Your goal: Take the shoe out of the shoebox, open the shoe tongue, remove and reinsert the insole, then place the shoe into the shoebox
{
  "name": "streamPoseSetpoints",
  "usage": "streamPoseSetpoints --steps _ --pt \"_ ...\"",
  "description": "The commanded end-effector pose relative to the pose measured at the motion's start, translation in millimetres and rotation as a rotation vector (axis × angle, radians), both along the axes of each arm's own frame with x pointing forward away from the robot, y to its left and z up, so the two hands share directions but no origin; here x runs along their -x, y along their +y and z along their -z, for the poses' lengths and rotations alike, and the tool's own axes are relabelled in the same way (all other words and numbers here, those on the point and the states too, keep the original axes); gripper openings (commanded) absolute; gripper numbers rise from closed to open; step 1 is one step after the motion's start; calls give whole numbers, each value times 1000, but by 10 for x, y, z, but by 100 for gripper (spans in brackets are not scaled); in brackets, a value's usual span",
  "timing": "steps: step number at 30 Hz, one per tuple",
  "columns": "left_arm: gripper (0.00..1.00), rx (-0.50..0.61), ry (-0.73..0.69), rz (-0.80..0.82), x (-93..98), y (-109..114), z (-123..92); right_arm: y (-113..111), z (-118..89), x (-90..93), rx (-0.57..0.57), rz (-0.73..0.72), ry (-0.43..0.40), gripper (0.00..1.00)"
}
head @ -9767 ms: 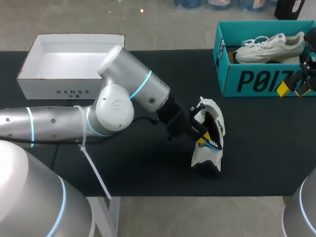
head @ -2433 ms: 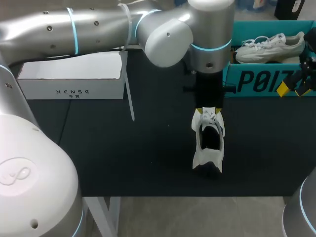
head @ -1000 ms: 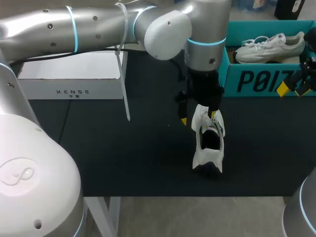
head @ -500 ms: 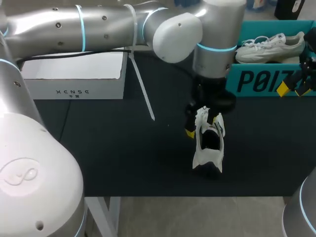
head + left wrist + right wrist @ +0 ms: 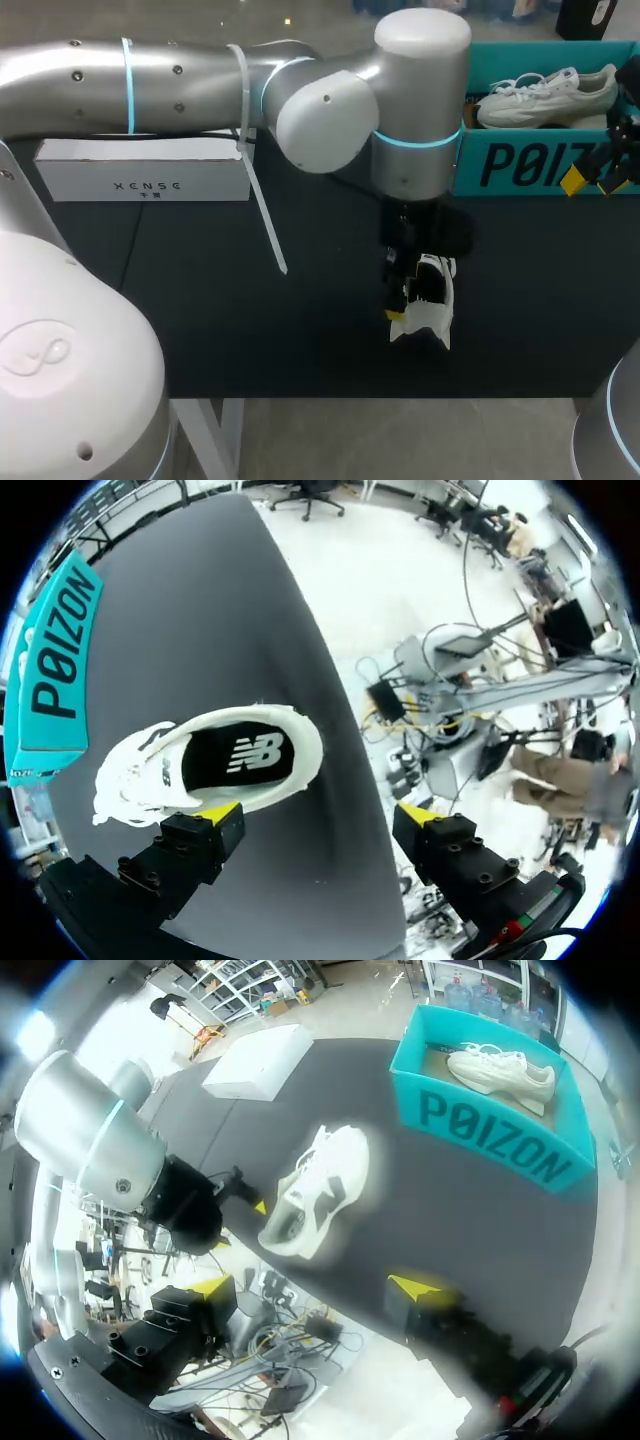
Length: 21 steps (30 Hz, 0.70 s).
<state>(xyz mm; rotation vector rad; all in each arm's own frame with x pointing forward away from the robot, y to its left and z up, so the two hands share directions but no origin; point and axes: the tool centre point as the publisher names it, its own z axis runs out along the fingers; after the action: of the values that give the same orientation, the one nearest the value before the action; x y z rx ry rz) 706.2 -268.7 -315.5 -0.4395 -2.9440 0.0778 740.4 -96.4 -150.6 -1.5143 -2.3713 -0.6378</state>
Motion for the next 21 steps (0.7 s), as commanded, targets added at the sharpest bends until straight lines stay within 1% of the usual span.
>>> streamPoseSetpoints --steps 1,3,4,11,21 --pt "100 -80 -49 -120 56 -183 34 4 3 -22 3 -1 5 100" --pt "100 -99 -53 -135 46 -219 52 4 3 -22 3 -1 5 100" --pt "100 -76 -54 -128 41 -234 63 4 3 -22 3 -1 5 100" --pt "100 -78 -53 -127 23 -351 172 4 3 -22 3 -1 5 100" --pt "100 -96 -39 -133 32 -379 276 4 3 -22 3 -1 5 100"
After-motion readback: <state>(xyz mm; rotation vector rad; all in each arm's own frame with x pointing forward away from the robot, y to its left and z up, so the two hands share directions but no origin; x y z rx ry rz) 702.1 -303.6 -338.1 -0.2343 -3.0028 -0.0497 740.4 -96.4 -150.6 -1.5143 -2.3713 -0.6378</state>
